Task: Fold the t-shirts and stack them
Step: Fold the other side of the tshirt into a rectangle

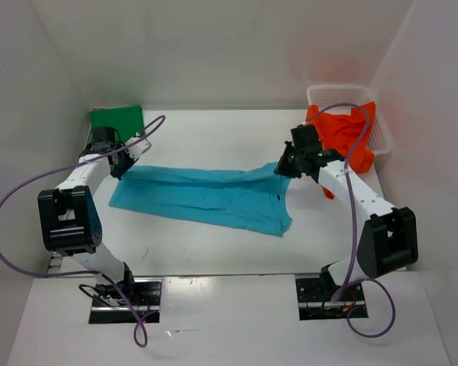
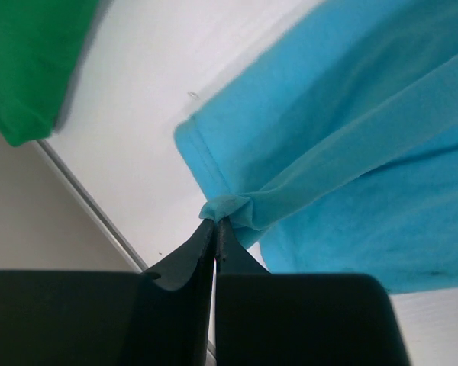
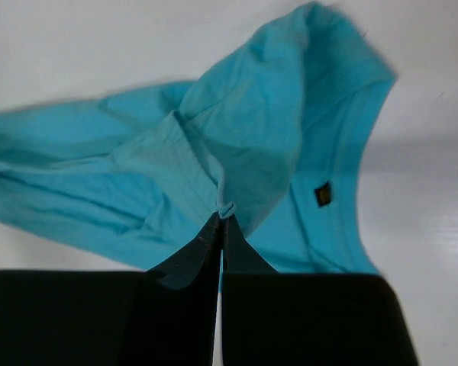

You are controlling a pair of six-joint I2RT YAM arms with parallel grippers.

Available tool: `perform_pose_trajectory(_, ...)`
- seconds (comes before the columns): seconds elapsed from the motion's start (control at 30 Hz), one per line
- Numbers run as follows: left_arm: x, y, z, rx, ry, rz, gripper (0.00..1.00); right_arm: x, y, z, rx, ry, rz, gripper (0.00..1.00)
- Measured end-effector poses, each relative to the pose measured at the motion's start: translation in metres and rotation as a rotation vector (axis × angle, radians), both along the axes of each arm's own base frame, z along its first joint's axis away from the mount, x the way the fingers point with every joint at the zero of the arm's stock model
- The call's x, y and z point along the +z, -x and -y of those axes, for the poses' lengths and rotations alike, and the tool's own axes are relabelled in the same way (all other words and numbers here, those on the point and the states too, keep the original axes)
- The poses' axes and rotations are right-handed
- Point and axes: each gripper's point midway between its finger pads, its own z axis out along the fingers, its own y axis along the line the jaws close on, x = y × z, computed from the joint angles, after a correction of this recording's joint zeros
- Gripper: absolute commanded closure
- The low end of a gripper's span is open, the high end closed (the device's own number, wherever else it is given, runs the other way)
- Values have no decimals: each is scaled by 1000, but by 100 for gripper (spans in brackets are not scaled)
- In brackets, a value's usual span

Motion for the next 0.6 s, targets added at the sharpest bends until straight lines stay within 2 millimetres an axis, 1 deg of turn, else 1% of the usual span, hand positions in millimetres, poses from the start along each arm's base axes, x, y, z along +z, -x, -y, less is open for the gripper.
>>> perform_pose_trajectory(0.07,-11,9,-1,-15,-21,-30,100,-4,18,-14,17,-28,-24,100)
perform_pose_trajectory(0.13,-22,18,-3,-26,-38,-59,100,-14,32,-23,25,-41,-59,100)
perform_pose_trajectory(0.2,-28,22,-4,-38,-54,-78,100,-28,46,-28,28,-48,-113,100)
perform_pose_trajectory(0.27,-31,24,-6,-48,-73,-84,100,-43,59,-27,12,-49,-171,100)
perform_pose_trajectory(0.33,-34,24,-8,-51,-87,-84,100,-54,66,-27,-3,-46,-213,100)
perform_pose_trajectory(0.47,-42,26,-11,-58,-113,-98,100,-67,72,-30,-9,-37,-263,100)
perform_pose_trajectory(0.6,-48,24,-13,-56,-121,-106,100,-74,78,-26,-19,-14,-299,100)
